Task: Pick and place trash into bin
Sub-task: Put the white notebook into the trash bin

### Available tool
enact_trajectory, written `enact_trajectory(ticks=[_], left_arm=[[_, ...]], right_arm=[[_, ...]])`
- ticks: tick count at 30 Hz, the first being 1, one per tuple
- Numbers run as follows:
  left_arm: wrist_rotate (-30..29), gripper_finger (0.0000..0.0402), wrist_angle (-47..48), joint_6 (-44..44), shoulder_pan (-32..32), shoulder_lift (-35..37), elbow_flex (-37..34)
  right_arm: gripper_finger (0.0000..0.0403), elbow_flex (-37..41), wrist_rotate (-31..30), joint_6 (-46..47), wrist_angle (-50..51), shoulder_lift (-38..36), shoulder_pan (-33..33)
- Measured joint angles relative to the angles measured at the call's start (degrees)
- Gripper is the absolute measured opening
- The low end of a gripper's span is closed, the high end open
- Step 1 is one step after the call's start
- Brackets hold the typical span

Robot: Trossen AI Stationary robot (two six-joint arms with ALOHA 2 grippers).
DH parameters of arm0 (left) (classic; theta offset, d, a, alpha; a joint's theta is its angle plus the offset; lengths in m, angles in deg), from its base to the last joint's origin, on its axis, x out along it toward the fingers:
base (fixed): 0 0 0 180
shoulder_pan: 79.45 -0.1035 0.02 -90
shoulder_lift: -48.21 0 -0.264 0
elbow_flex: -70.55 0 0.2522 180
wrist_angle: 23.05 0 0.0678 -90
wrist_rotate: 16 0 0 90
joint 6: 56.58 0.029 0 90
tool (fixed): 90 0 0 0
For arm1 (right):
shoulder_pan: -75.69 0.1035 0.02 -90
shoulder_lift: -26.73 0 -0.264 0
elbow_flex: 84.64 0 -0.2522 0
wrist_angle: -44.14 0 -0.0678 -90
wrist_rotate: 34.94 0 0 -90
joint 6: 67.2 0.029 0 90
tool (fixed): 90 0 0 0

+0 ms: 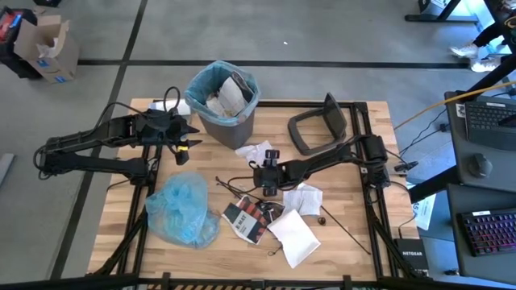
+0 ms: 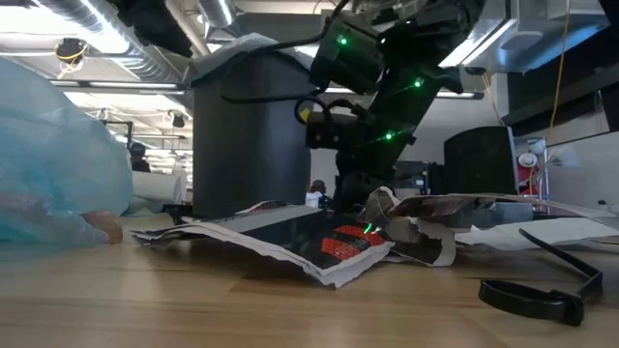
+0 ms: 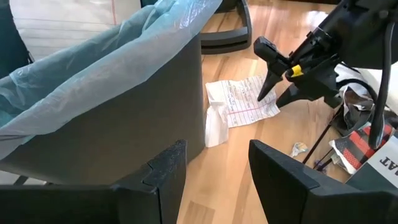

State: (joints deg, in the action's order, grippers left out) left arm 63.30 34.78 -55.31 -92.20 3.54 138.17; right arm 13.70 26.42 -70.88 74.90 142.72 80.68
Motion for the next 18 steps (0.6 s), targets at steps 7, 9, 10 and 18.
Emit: enact_trajectory(ticks=[7,9,10,18], left_arm=[[0.0,0.0166,0.03,-0.78,0.0,0.0,0.0],[0.0,0.0166,0.05,-0.93,0.01,0.0,0.0],[0.0,0.0166,0.05,-0.93,0.0,0.0,0.0],[0.0,0.0166,0.02,-1.04,0.01,0.0,0.0]], right_arm=[[0.0013,-2.68,0.65,-0.49,8.31,0.05,-0.72],[0.0016,-5.02,0.81,-0.02,14.51,-0.82,-0.7],[0.0014,-6.36,1.26,0.33,16.83,-1.77,-0.7],[0.0002,-20.01,21.43,0.99,37.25,-10.66,-2.07]])
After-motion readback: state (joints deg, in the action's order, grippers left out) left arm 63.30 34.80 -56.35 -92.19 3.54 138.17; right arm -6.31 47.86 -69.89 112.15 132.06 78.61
